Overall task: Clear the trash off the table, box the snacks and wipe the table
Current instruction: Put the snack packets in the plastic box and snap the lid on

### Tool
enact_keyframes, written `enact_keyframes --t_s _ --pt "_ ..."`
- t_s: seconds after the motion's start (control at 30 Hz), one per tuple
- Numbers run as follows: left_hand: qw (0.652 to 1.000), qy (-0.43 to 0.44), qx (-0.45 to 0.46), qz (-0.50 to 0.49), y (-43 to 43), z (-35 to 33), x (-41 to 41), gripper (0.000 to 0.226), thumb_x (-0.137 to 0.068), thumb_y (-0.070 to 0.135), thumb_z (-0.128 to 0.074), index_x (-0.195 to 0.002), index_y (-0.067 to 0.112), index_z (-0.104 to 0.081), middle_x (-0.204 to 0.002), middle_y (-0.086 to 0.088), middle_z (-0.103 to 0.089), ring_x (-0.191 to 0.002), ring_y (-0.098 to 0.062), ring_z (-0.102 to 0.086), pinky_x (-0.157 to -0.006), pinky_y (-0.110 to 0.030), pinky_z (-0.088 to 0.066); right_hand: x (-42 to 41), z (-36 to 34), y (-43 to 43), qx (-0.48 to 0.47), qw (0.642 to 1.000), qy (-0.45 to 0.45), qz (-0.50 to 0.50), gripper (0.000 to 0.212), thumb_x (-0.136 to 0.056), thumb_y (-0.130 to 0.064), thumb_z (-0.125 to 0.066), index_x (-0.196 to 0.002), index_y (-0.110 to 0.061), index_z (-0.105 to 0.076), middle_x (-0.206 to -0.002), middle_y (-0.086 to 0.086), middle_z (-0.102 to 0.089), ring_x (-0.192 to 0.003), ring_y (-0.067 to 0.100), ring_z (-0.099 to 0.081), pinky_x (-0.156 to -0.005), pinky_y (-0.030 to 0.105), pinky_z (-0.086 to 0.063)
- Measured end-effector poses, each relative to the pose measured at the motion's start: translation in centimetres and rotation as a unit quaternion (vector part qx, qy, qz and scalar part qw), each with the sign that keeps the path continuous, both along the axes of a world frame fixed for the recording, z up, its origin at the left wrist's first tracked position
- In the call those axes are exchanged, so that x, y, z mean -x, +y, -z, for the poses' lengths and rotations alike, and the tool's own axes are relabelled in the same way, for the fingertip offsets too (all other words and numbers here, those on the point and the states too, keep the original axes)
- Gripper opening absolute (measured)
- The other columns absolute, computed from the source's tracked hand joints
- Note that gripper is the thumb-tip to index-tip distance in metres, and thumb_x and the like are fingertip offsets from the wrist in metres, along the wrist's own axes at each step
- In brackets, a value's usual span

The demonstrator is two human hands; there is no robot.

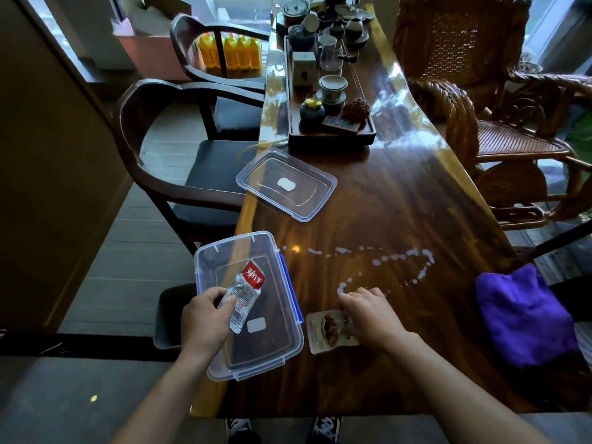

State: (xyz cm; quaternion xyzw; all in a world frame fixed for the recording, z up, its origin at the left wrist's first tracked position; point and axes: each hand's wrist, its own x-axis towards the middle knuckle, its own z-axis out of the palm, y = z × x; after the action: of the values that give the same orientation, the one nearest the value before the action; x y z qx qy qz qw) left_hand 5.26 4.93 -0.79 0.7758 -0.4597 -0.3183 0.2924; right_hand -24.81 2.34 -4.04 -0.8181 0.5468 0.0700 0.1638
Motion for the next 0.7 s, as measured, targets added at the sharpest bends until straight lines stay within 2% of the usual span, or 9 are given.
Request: enact_keyframes --t_s 0.1,0.17,0.23,0.3,0.43,0.5,0.57,0.7 --pt "0.999 -0.041 0.004 0.013 -0.1 -0.5 0.1 0.009 -0.092 0.023 -0.065 -0.087 0.019 -0.072 -0.076 0.004 -0.072 -0.066 -0.008 -0.066 -0.050 -0.022 -0.043 0.2 -1.5 -0.7 -0.008 0.995 -0.069 0.066 0.022 -0.085 -0.026 -0.071 -0.077 -0.029 -0.051 -0.079 -0.011 -0.062 -0.077 0.010 -0.058 -0.070 0.023 -0.039" --pt "0.997 -0.068 0.009 0.021 -0.2 -0.7 0.1 0.010 -0.093 0.024 -0.065 -0.087 0.019 -0.071 -0.076 0.004 -0.072 -0.065 -0.007 -0.065 -0.049 -0.022 -0.043 0.1 -2.7 -1.2 -0.011 0.986 -0.118 0.120 0.025 -0.086 -0.023 -0.070 -0.072 -0.029 -0.051 -0.073 -0.011 -0.059 -0.068 0.006 -0.057 -0.056 0.017 -0.039" --pt "0.996 -0.090 0.013 0.021 -0.4 -0.9 0.0 0.011 -0.092 0.024 -0.064 -0.085 0.020 -0.072 -0.074 0.005 -0.071 -0.065 -0.007 -0.065 -0.049 -0.024 -0.044 -0.3 -3.9 -1.8 -0.005 0.973 -0.164 0.163 0.021 -0.086 -0.024 -0.073 -0.076 -0.023 -0.056 -0.075 -0.011 -0.061 -0.069 0.005 -0.060 -0.056 0.022 -0.050" --pt "0.994 -0.107 0.020 0.014 -0.5 -0.9 -0.3 0.011 -0.090 0.024 -0.065 -0.083 0.020 -0.072 -0.074 0.004 -0.071 -0.065 -0.010 -0.063 -0.051 -0.026 -0.043 -1.1 -5.2 -2.2 -0.002 0.954 -0.221 0.202 0.019 -0.084 -0.024 -0.077 -0.079 -0.020 -0.059 -0.080 -0.010 -0.065 -0.072 0.004 -0.064 -0.056 0.023 -0.055" --pt "0.991 -0.130 0.033 0.001 -0.6 -1.5 -0.5 0.010 -0.089 0.022 -0.067 -0.081 0.018 -0.072 -0.075 0.002 -0.071 -0.064 -0.010 -0.059 -0.051 -0.024 -0.038 -4.0 -7.3 -2.9 -0.006 0.920 -0.316 0.231 0.023 -0.080 -0.023 -0.081 -0.079 -0.023 -0.058 -0.084 -0.012 -0.065 -0.074 -0.005 -0.063 -0.055 0.012 -0.050" --pt "0.991 -0.133 0.032 -0.008 -0.5 -1.6 -0.6 0.010 -0.089 0.021 -0.067 -0.083 0.016 -0.073 -0.075 0.001 -0.071 -0.062 -0.008 -0.057 -0.051 -0.023 -0.036 -5.7 -7.6 -3.0 -0.009 0.913 -0.335 0.232 0.026 -0.079 -0.021 -0.082 -0.078 -0.026 -0.057 -0.078 -0.013 -0.062 -0.068 -0.013 -0.059 -0.055 0.008 -0.045" --pt "0.991 -0.131 0.030 -0.020 -0.3 -1.9 -0.5 0.008 -0.089 0.022 -0.068 -0.087 0.017 -0.074 -0.080 0.000 -0.073 -0.063 -0.008 -0.055 -0.052 -0.023 -0.036 -7.4 -7.4 -3.0 -0.024 0.912 -0.335 0.234 0.025 -0.078 -0.023 -0.083 -0.081 -0.026 -0.058 -0.079 -0.013 -0.063 -0.065 -0.011 -0.059 -0.054 0.009 -0.045" --pt "0.988 -0.147 0.029 -0.022 0.3 -2.2 -0.2 0.018 -0.088 0.036 -0.070 -0.100 0.023 -0.074 -0.088 0.006 -0.070 -0.074 -0.013 -0.060 -0.059 -0.027 -0.042 -9.6 -6.3 -3.2 -0.043 0.917 -0.320 0.235 0.022 -0.079 -0.026 -0.081 -0.086 -0.025 -0.060 -0.085 -0.009 -0.068 -0.075 0.000 -0.065 -0.062 0.022 -0.057"
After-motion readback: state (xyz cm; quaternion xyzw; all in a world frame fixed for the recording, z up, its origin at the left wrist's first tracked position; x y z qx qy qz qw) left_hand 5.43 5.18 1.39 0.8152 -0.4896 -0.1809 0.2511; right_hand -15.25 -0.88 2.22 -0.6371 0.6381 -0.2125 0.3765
